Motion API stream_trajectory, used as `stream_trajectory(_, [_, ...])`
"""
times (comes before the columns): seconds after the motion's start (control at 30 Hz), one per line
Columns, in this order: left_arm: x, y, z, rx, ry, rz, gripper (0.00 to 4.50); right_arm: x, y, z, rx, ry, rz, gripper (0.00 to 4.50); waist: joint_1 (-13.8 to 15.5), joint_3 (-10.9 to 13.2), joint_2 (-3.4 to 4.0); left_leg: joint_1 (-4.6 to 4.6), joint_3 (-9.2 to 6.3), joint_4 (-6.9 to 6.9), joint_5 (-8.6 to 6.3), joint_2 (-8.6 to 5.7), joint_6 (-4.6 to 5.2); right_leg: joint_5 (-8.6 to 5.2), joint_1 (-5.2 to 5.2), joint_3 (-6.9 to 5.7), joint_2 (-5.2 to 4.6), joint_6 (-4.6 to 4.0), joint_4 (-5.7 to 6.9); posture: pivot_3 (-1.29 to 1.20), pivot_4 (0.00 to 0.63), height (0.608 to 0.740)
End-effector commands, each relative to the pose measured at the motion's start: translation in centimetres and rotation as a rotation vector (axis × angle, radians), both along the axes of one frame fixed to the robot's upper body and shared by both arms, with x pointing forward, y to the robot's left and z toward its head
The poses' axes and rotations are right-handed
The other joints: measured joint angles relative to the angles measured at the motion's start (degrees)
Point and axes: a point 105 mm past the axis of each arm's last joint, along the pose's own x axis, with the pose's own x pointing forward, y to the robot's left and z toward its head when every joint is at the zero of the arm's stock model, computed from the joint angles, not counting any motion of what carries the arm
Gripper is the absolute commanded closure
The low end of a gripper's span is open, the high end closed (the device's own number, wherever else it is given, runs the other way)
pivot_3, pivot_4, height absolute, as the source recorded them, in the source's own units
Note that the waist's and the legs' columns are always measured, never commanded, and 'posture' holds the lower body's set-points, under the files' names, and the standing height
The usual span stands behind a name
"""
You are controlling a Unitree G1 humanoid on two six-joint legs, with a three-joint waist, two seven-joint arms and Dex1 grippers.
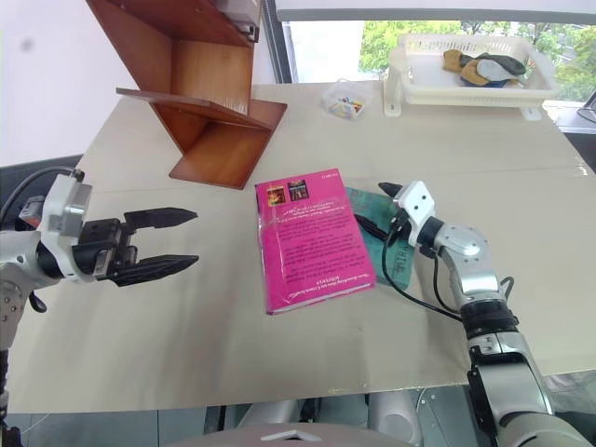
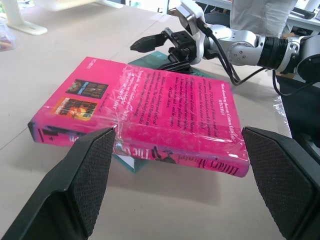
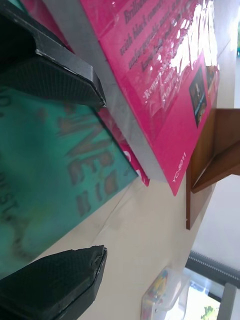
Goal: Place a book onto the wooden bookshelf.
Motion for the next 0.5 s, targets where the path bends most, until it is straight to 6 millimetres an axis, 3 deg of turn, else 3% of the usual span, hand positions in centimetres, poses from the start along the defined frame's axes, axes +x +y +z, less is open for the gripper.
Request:
stream_trajectory(0.03, [-0.3, -0.2, 1.2, 0.015, -0.056, -0.016, 0.13, 0.2, 0.6, 1.6, 0.003, -0.064, 0.021, 0.00, -0.08, 0.00, 0.00, 0.00, 0.00, 0.00, 0.00, 0.00, 0.00, 0.00, 0.00, 0.00, 0.00, 0.00, 0.00, 0.00, 0.150, 0.740])
stream_trajectory(0.17, [-0.4, -0.2, 0.9, 0.009, -0.047, -0.015, 0.13, 0.5, -0.8, 1.7, -0.019, -0.074, -0.014, 0.00, -0.11, 0.01, 0.01, 0.00, 0.00, 0.00, 0.00, 0.00, 0.00, 0.00, 0.00, 0.00, 0.01, 0.00, 0.00, 0.00, 0.150, 0.740])
stream_trajectory(0.5, [-0.7, -0.4, -0.5, 0.006, 0.006, -0.015, 0.13, -0.3, -7.3, 3.2, -0.080, -0.111, -0.134, 0.00, -0.03, 0.03, 0.02, 0.00, 0.00, -0.02, 0.00, -0.01, 0.00, 0.00, 0.00, 0.01, -0.05, 0.00, -0.01, 0.00, 0.150, 0.740])
